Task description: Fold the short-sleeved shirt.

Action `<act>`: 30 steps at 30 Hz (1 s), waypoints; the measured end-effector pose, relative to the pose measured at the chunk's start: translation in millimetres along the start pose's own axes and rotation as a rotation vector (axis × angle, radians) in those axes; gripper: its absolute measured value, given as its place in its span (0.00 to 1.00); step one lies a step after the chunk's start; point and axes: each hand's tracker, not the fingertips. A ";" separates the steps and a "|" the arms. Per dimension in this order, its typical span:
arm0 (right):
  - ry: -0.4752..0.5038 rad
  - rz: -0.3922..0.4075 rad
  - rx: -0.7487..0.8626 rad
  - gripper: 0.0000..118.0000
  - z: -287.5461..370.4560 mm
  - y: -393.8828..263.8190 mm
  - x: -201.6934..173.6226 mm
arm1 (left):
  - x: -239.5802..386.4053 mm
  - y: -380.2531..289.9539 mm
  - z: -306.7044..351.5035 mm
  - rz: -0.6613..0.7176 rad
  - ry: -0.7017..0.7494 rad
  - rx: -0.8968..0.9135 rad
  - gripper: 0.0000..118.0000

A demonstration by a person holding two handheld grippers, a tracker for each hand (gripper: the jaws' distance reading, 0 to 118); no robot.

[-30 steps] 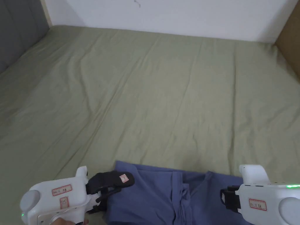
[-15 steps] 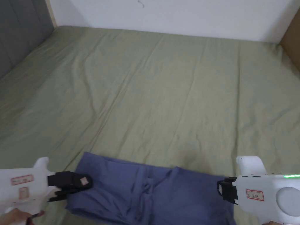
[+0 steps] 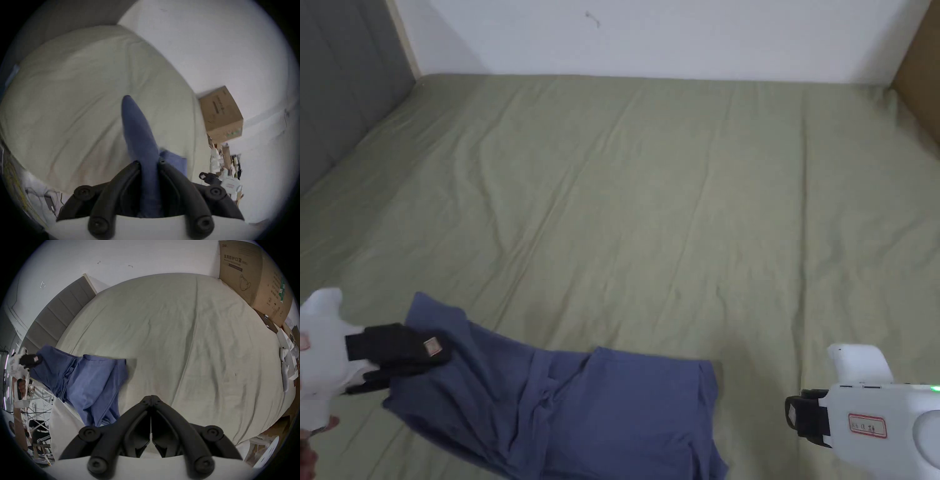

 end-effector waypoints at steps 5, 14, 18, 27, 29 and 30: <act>-0.001 -0.024 0.024 0.00 9.5 -3.7 10.6 | 65.8 -2.6 -39.2 -0.239 -0.054 -0.056 0.08; -0.014 -0.102 0.035 0.00 22.5 -22.1 38.8 | 109.1 -64.0 -182.0 -0.291 -0.141 -0.411 0.86; -0.038 -0.125 0.024 0.00 25.5 -29.6 51.9 | 102.1 -75.1 -196.6 -0.315 -0.092 -0.424 0.90; -0.037 -0.137 0.016 0.00 20.3 -30.6 57.1 | 52.6 -36.1 -139.4 -0.179 -0.024 -0.201 0.09; -0.024 -0.129 0.016 0.00 18.1 -29.3 53.0 | 36.4 -34.7 -149.1 -0.168 0.021 -0.225 0.09; -0.022 -0.124 0.015 0.00 17.4 -29.0 50.8 | 34.1 -33.8 -158.2 -0.161 0.009 -0.246 0.09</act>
